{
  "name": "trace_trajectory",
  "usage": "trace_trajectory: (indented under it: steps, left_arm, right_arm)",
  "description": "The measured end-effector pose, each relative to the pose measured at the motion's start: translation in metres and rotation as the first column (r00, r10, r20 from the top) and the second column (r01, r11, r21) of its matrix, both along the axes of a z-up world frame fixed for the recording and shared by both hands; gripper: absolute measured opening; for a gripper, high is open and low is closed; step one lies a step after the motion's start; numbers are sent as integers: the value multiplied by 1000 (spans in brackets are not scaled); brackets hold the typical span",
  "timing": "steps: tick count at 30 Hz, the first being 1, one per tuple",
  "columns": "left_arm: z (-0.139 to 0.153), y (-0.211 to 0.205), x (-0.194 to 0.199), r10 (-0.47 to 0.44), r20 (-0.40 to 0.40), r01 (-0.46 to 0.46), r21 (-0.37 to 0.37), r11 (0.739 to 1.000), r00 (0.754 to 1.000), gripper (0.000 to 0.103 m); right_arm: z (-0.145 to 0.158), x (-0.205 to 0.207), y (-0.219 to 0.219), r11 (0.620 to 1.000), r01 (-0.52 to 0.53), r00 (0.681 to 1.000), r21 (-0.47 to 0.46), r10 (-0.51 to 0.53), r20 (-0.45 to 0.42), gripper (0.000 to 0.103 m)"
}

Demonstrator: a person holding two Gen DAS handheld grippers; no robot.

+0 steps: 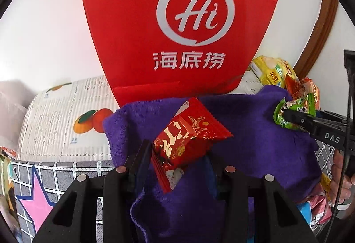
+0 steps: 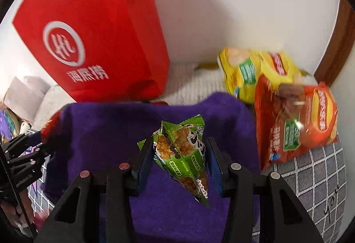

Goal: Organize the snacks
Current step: 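Carry the red candy packet and green chip bag over the purple towel with both tools, then open the left tool and right tool to drop both snacks onto the towel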

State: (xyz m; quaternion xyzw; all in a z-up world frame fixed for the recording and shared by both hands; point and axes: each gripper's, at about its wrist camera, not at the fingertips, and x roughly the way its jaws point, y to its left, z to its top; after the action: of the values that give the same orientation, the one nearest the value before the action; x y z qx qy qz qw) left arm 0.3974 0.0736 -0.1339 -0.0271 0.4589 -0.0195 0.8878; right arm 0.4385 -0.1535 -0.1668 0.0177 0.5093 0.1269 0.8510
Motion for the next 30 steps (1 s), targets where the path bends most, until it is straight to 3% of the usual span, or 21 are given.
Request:
trace_trajectory:
  steps: [9, 30]
  left_arm:
    - [-18, 1, 6, -5, -74, 3, -27, 1000, 997, 42]
    - [-38, -5, 16, 6, -146, -8, -18, 1000, 989, 42]
  right_arm:
    - [-21, 5, -3, 1000, 11, 997, -10, -11, -74, 46]
    - [-32, 9, 7, 998, 1, 992, -61, -9, -127, 47]
